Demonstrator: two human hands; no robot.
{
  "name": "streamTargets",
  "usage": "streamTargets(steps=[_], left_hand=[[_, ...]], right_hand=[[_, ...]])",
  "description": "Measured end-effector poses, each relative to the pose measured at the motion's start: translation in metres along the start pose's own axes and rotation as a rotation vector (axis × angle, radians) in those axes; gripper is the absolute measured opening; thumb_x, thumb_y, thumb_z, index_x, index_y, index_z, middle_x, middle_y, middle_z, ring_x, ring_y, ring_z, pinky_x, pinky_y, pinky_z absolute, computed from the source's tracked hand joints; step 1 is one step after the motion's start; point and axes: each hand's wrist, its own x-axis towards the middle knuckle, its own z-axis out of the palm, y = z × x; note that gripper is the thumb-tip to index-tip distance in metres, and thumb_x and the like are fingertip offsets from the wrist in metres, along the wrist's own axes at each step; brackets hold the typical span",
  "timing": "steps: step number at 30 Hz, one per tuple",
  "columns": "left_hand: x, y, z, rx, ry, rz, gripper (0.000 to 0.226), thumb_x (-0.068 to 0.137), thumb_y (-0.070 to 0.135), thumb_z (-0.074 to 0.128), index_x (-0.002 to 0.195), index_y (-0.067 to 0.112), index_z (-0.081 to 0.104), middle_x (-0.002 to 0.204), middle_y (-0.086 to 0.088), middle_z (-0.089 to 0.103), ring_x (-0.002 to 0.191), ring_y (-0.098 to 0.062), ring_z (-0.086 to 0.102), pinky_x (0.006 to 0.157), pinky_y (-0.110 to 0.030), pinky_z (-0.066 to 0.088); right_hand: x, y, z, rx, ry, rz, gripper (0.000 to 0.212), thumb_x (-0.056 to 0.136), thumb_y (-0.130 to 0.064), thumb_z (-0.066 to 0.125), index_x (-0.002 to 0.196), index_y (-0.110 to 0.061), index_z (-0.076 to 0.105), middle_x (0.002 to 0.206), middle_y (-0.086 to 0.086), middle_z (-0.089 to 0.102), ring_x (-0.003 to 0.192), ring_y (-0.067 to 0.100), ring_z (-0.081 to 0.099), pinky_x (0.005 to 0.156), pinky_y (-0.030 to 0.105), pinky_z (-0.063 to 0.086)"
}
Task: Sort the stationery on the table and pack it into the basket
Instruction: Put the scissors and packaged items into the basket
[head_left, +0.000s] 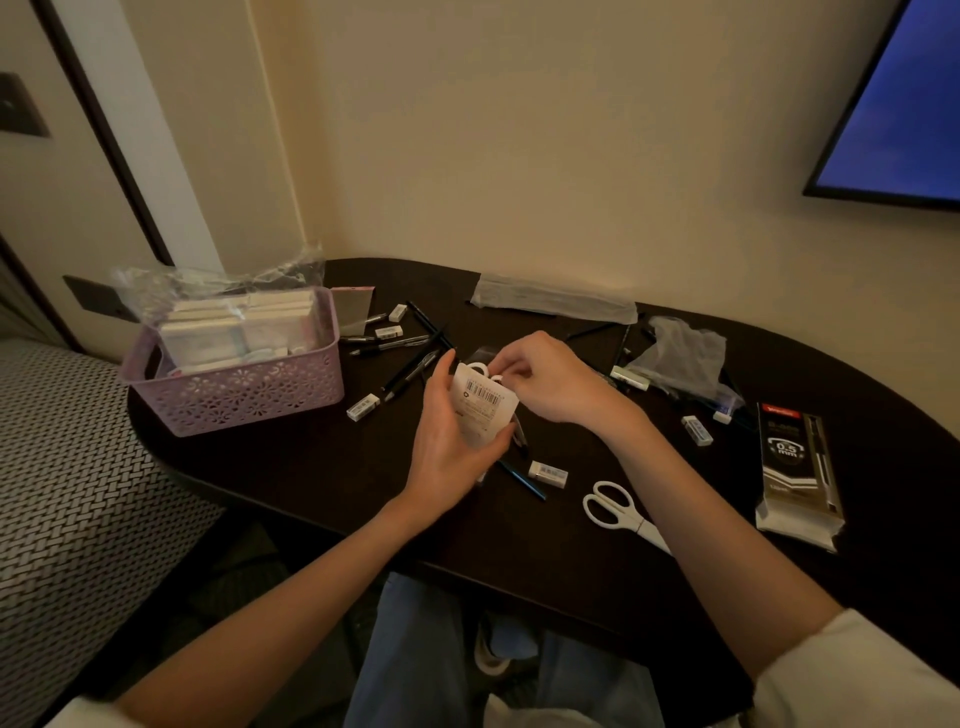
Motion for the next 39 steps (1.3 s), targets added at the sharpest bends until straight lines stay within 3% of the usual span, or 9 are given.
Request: streamTargets(steps=[3,6,11,13,16,19,27,34,39], left_hand=[[0.002,-0.005,-0.001,-0.019,0.017,-0.027,0.102,0.074,0.024,0.082,0.150,0.021,0.013,0.154,-0.003,0.027,0.137,-0.001,0.020,0.113,-0.030,0.025],[0.005,-0.008,-0.002,-0.050,0.041,-0.057,0.101,0.074,0.024,0.082,0.150,0.017,0.017,0.154,-0.003,0.028,0.142,-0.008,0.022,0.117,-0.039,0.027],[0.006,-0.009,-0.001,-0.067,0.049,-0.077,0.101,0.072,0.026,0.083,0.149,0.018,0.019,0.150,-0.004,0.033,0.140,-0.014,0.028,0.114,-0.046,0.033],[0.006,-0.010,-0.001,-0.072,0.045,-0.082,0.102,0.071,0.028,0.084,0.149,0.019,0.019,0.147,-0.006,0.036,0.138,-0.017,0.032,0.112,-0.047,0.036],[0.008,-0.012,-0.002,-0.064,0.037,-0.081,0.105,0.069,0.030,0.085,0.148,0.020,0.018,0.144,-0.008,0.039,0.135,-0.019,0.037,0.110,-0.045,0.039],[0.012,-0.013,-0.008,-0.085,-0.053,-0.091,0.105,0.067,0.031,0.086,0.148,0.019,0.021,0.140,-0.004,0.044,0.130,-0.014,0.042,0.107,-0.035,0.040],[0.039,-0.007,-0.043,-0.204,-0.085,-0.012,0.035,0.093,0.011,0.059,0.127,0.019,0.052,0.102,0.010,0.065,0.099,0.004,0.062,0.086,-0.019,0.053],[0.046,-0.013,-0.059,-0.142,-0.157,0.157,0.015,0.089,0.001,0.061,0.098,0.010,0.069,0.106,0.001,0.067,0.105,-0.007,0.064,0.087,-0.024,0.055],[0.046,-0.015,-0.064,-0.136,-0.183,0.171,0.017,0.089,-0.002,0.061,0.095,0.011,0.070,0.104,0.004,0.067,0.106,-0.005,0.064,0.087,-0.023,0.054]], right_hand=[[0.000,0.000,0.000,0.010,0.004,-0.019,0.030,0.096,0.000,0.047,0.116,-0.010,0.068,0.120,0.004,0.065,0.099,0.005,0.060,0.079,0.017,0.045],[-0.002,0.001,0.001,0.158,0.128,-0.025,0.026,0.096,-0.002,0.049,0.112,-0.013,0.067,0.109,-0.001,0.065,0.068,-0.003,0.056,0.054,0.008,0.042],[0.000,0.013,0.011,0.199,0.471,0.070,0.028,0.087,-0.031,0.068,0.112,-0.019,0.064,0.102,-0.008,0.061,0.077,0.002,0.057,0.067,0.017,0.047],[0.000,0.018,0.014,0.235,0.371,0.118,0.040,0.082,-0.038,0.072,0.116,-0.018,0.063,0.105,-0.008,0.059,0.081,0.001,0.057,0.069,0.016,0.046],[-0.002,0.020,0.019,0.309,0.251,0.089,0.024,0.083,-0.023,0.074,0.104,-0.013,0.070,0.096,-0.007,0.065,0.085,0.001,0.061,0.083,0.024,0.054],[0.000,0.024,0.023,0.293,0.261,0.072,0.012,0.084,-0.012,0.071,0.096,-0.013,0.073,0.096,-0.003,0.070,0.086,0.002,0.062,0.078,0.016,0.051],[0.003,0.030,0.020,0.283,0.288,0.028,0.012,0.085,-0.011,0.070,0.096,-0.014,0.074,0.087,-0.012,0.066,0.081,-0.006,0.060,0.068,0.009,0.045],[-0.008,0.036,0.028,0.345,0.347,-0.073,0.016,0.084,-0.009,0.070,0.092,-0.022,0.069,0.093,-0.010,0.070,0.088,-0.002,0.064,0.074,0.012,0.050],[-0.015,0.041,0.032,0.337,0.335,-0.149,0.021,0.085,-0.002,0.066,0.087,-0.023,0.066,0.097,-0.011,0.068,0.097,0.004,0.065,0.084,0.023,0.053]])
